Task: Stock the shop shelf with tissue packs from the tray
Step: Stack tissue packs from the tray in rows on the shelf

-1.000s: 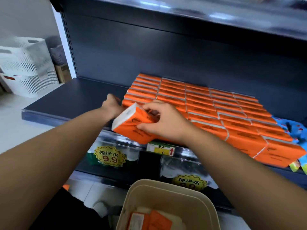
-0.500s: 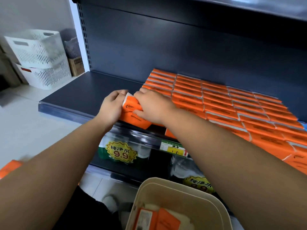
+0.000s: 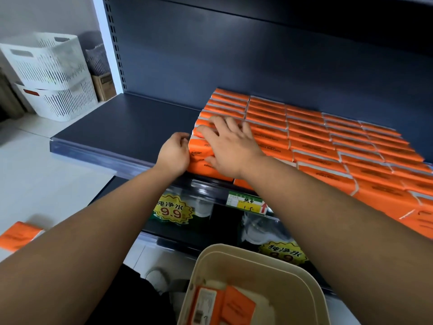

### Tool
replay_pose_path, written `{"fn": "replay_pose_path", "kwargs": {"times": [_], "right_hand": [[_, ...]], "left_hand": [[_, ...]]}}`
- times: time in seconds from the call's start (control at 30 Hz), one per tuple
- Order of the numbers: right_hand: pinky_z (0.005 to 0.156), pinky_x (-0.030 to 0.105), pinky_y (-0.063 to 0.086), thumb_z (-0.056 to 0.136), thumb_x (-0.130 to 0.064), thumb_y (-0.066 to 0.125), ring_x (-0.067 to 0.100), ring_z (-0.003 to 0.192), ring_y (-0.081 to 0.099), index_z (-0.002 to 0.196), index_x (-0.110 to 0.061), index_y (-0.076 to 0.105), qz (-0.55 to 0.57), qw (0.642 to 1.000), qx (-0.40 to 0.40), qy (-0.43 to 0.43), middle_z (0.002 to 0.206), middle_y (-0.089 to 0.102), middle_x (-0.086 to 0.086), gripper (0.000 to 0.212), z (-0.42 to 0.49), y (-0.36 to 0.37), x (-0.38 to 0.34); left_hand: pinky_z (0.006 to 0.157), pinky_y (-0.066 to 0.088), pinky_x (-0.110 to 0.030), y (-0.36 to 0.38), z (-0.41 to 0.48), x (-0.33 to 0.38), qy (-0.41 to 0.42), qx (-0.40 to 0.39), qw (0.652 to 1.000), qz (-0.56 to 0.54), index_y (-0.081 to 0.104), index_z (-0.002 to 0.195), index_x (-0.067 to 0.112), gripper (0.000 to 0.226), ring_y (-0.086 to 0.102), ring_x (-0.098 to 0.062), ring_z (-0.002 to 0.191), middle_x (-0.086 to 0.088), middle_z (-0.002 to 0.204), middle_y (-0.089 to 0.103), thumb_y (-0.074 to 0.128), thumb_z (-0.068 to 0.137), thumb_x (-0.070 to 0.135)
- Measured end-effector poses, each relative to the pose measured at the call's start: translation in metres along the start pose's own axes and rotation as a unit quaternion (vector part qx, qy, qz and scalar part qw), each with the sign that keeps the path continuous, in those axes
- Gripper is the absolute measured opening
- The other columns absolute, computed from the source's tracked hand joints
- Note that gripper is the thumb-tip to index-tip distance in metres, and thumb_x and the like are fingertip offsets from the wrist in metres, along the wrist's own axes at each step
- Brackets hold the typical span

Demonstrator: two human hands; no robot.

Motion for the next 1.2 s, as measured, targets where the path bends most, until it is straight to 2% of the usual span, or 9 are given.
{"fn": "replay_pose_path", "kwargs": {"times": [0.1, 0.23, 0.33, 0.4, 0.5, 0.57, 0.67, 0.8, 1.2], "right_hand": [[0.111, 0.054, 0.017, 0.091, -0.046, 0.054, 0.025, 0.138, 0.024, 0.148, -0.036, 0.018, 0.014, 0.999, -0.044, 0.016, 0.151, 0.027, 0.001, 0.068, -0.003, 0.005, 0.005], [0.112, 0.052, 0.019, 0.094, -0.050, 0.047, 0.022, 0.138, 0.028, 0.149, -0.034, 0.023, 0.025, 0.999, -0.030, -0.005, 0.152, 0.031, -0.004, 0.063, -0.012, -0.004, 0.018], [0.113, 0.052, 0.020, 0.094, -0.056, 0.041, 0.023, 0.141, 0.026, 0.150, -0.034, 0.022, 0.041, 0.999, -0.034, 0.012, 0.155, 0.029, -0.004, 0.063, -0.028, -0.012, 0.040], [0.113, 0.051, 0.020, 0.094, -0.060, 0.038, 0.023, 0.143, 0.025, 0.151, -0.034, 0.020, 0.045, 0.998, -0.036, 0.038, 0.158, 0.025, -0.004, 0.066, -0.043, -0.017, 0.059], [0.114, 0.052, 0.017, 0.091, -0.069, 0.033, 0.024, 0.144, 0.023, 0.153, -0.035, 0.014, 0.064, 0.994, -0.041, 0.084, 0.160, 0.020, -0.006, 0.073, -0.068, -0.025, 0.083], [0.116, 0.052, 0.015, 0.089, -0.073, 0.032, 0.024, 0.146, 0.019, 0.154, -0.036, 0.010, 0.077, 0.990, -0.042, 0.109, 0.161, 0.016, -0.008, 0.077, -0.087, -0.029, 0.096], [0.118, 0.053, 0.012, 0.086, -0.075, 0.032, 0.022, 0.148, 0.013, 0.154, -0.037, 0.006, 0.087, 0.986, -0.040, 0.133, 0.162, 0.010, -0.010, 0.082, -0.116, -0.035, 0.110], [0.118, 0.053, 0.011, 0.087, -0.073, 0.036, 0.019, 0.148, 0.012, 0.154, -0.035, 0.005, 0.087, 0.984, -0.019, 0.152, 0.162, 0.008, -0.012, 0.083, -0.156, -0.045, 0.127], [0.119, 0.053, 0.004, 0.090, -0.069, 0.034, 0.016, 0.149, 0.005, 0.154, -0.035, 0.000, 0.058, 0.981, -0.056, 0.175, 0.162, 0.002, -0.012, 0.080, -0.273, -0.035, 0.145]], "left_hand": [[0.079, 0.040, -0.028, 0.002, 0.002, 0.004, 0.003, -0.021, 0.999, 0.026, 0.058, 0.119, 0.007, 0.033, 0.054, -0.018, 0.094, -0.012, 0.117, 0.063, 0.034, 0.102, 0.022], [0.085, 0.044, -0.031, -0.008, 0.004, 0.008, 0.026, -0.034, 0.997, 0.060, 0.062, 0.117, 0.008, 0.032, 0.058, -0.024, 0.104, -0.010, 0.116, 0.064, 0.042, 0.101, 0.026], [0.092, 0.050, -0.040, -0.028, 0.010, 0.014, 0.001, 0.005, 1.000, 0.024, 0.066, 0.111, 0.010, 0.032, 0.063, -0.032, 0.104, -0.011, 0.106, 0.068, 0.046, 0.097, 0.031], [0.091, 0.047, -0.038, -0.037, 0.008, 0.029, 0.012, 0.033, 0.999, 0.018, 0.065, 0.111, 0.011, 0.031, 0.062, -0.033, 0.104, -0.009, 0.100, 0.067, 0.047, 0.097, 0.032], [0.097, 0.040, -0.032, -0.034, -0.004, 0.058, 0.089, 0.020, 0.989, 0.113, 0.059, 0.124, 0.011, 0.038, 0.055, -0.028, 0.119, -0.011, 0.124, 0.063, 0.047, 0.097, 0.034], [0.104, 0.038, -0.035, -0.023, -0.019, 0.077, 0.148, -0.033, 0.974, 0.170, 0.050, 0.135, 0.014, 0.056, 0.049, -0.028, 0.127, -0.012, 0.136, 0.054, 0.048, 0.091, 0.049], [0.111, 0.032, -0.048, 0.000, -0.043, 0.102, 0.214, -0.104, 0.930, 0.280, 0.033, 0.146, 0.025, 0.083, 0.036, -0.029, 0.137, -0.008, 0.150, 0.038, 0.037, 0.076, 0.070], [0.113, 0.020, -0.052, 0.038, -0.084, 0.135, 0.298, -0.141, 0.865, 0.378, 0.017, 0.151, 0.033, 0.078, 0.019, -0.027, 0.145, 0.002, 0.160, 0.017, 0.047, 0.087, 0.064], [0.114, 0.017, -0.046, 0.114, -0.190, 0.143, 0.363, -0.239, 0.802, 0.410, 0.007, 0.153, 0.030, 0.080, 0.012, -0.021, 0.146, 0.004, 0.161, 0.010, 0.045, 0.090, 0.061]]}}
Point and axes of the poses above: each hand's wrist, its own z-axis towards the middle knuckle, its own y-axis out of the palm, x = y × z, the point moved 4 cm from there along z, towards the middle knuckle
